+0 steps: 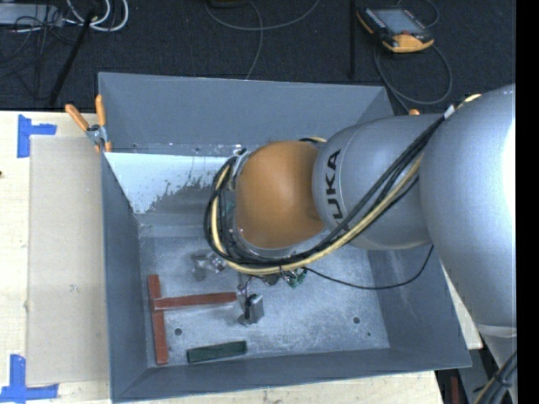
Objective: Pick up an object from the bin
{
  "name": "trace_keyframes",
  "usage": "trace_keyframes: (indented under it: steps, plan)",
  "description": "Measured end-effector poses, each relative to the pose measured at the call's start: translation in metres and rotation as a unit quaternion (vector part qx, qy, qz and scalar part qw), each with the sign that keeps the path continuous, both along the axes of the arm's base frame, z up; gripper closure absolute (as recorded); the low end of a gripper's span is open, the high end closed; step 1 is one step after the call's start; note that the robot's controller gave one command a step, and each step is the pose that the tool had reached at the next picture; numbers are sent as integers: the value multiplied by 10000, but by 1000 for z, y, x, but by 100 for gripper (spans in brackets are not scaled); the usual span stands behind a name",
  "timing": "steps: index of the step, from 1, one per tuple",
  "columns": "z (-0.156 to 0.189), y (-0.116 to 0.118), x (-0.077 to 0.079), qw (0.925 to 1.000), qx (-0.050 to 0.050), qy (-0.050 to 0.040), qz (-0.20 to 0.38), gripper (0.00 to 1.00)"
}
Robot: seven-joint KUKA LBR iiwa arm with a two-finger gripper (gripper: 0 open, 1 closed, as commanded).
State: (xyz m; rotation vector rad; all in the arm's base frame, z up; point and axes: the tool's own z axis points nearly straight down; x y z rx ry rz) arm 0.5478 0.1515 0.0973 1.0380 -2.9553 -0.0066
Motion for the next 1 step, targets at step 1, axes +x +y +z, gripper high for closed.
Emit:
trace_keyframes:
  steps: [1]
  plan:
    - [-28,14,61,10000,1,-56,67,0]
